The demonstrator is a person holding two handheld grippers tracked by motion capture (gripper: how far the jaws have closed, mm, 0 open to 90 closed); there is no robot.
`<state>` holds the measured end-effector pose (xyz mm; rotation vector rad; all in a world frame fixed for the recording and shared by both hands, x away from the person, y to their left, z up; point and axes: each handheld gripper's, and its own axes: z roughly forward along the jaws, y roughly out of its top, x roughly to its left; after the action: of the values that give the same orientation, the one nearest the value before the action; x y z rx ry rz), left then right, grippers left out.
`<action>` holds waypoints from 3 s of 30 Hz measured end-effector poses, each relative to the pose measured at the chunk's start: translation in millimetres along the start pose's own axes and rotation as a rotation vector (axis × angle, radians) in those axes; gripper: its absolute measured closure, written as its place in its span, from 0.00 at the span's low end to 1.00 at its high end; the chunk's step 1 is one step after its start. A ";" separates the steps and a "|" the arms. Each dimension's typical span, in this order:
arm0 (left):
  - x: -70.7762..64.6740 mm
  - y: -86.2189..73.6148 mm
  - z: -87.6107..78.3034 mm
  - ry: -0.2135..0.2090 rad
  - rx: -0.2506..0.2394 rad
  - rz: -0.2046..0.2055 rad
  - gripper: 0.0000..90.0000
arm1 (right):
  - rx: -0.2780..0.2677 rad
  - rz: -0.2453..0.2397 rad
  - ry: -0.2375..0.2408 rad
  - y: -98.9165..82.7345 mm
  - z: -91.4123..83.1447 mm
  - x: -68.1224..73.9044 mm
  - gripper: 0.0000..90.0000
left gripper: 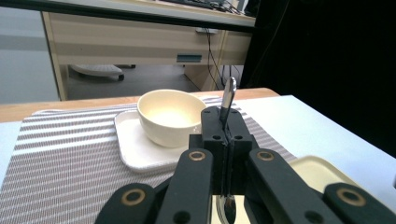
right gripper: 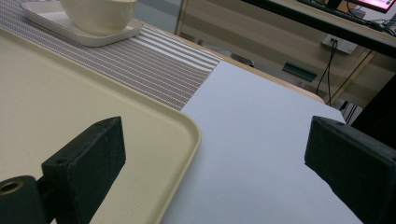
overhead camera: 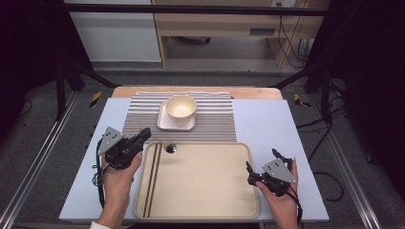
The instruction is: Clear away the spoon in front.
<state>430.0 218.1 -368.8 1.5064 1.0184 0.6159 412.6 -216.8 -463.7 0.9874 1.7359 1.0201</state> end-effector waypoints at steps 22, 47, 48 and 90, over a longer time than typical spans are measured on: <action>-15.4 -35.4 -52.1 -0.031 0.072 0.003 0.99 | 0.001 0.010 -0.014 -0.6 -1.7 -2.4 0.06; -24.4 -42.6 -84.5 -0.050 0.185 0.048 0.99 | 0.004 0.014 -0.013 -0.6 -1.7 -2.7 0.06; -24.1 -42.7 -82.7 -0.051 0.191 0.051 0.99 | 0.005 0.015 -0.013 -0.5 -1.7 -2.4 0.06; -1.7 -57.2 55.6 -0.034 0.458 0.143 0.83 | 0.011 0.011 0.009 -0.5 -0.4 -0.5 0.06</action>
<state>461.0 186.3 -435.1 1.9972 1.0783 0.4717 412.2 -217.5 -464.0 1.0018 1.7467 1.0239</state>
